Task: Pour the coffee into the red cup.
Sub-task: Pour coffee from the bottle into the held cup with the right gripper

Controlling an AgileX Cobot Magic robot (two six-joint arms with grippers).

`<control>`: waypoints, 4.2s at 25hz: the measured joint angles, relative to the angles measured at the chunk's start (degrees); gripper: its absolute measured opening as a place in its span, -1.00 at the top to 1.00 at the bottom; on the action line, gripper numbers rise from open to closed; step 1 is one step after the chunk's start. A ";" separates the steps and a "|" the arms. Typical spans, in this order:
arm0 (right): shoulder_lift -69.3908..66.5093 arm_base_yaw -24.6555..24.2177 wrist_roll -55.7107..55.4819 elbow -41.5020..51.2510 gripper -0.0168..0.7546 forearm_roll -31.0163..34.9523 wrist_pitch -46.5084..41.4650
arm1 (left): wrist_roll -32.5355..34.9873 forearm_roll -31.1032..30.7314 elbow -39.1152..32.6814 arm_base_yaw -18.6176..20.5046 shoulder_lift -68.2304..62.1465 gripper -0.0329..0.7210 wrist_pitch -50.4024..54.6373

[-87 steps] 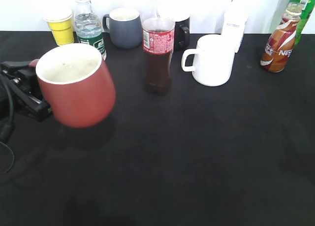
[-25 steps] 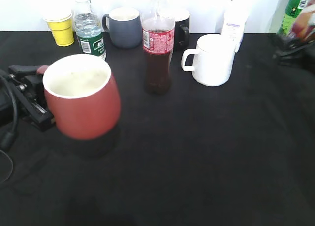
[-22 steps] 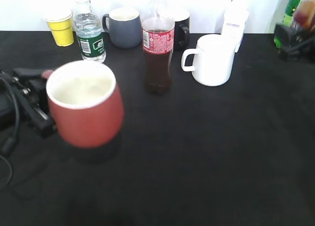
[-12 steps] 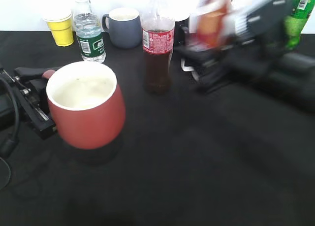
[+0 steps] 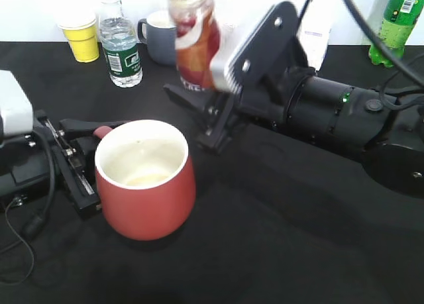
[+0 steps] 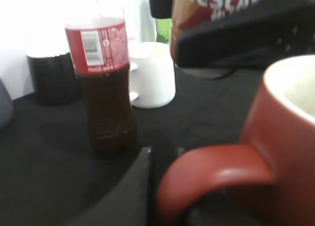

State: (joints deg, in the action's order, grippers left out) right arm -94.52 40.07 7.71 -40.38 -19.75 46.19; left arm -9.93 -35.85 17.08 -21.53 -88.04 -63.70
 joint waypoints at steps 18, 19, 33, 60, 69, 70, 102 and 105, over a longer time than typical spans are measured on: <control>0.00 0.06 51.79 0.00 -0.42 6.15 3.41 | 0.00 -2.72 0.00 0.00 0.00 0.67 -2.54; 0.00 0.06 53.53 0.00 -0.42 6.44 3.47 | 0.00 -2.22 0.00 0.00 0.00 0.67 -2.54; 0.00 0.06 65.79 0.00 -0.42 9.55 5.68 | -0.05 0.86 0.00 0.00 0.00 0.66 -2.67; 0.00 0.06 71.08 0.00 -0.42 10.22 6.15 | -0.05 0.86 0.00 0.00 0.00 0.64 -2.68; 0.00 0.06 73.48 -0.02 -0.42 10.24 6.49 | -0.05 0.86 0.00 0.00 0.00 0.64 -2.68; 0.00 0.06 73.59 -0.02 -0.42 10.29 6.56 | -0.05 0.86 0.00 0.00 0.00 0.64 -2.68; 0.00 0.06 75.18 -0.24 -0.41 10.29 7.42 | 0.00 0.81 0.00 0.00 -0.47 0.61 -2.15; 0.00 0.06 75.24 -0.24 -0.41 10.29 7.45 | 0.00 0.81 0.00 0.00 -0.47 0.61 -2.15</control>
State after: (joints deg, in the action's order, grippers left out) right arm -94.52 40.13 82.94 -40.62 -9.47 53.64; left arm -9.93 -35.04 17.08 -21.53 -88.51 -65.85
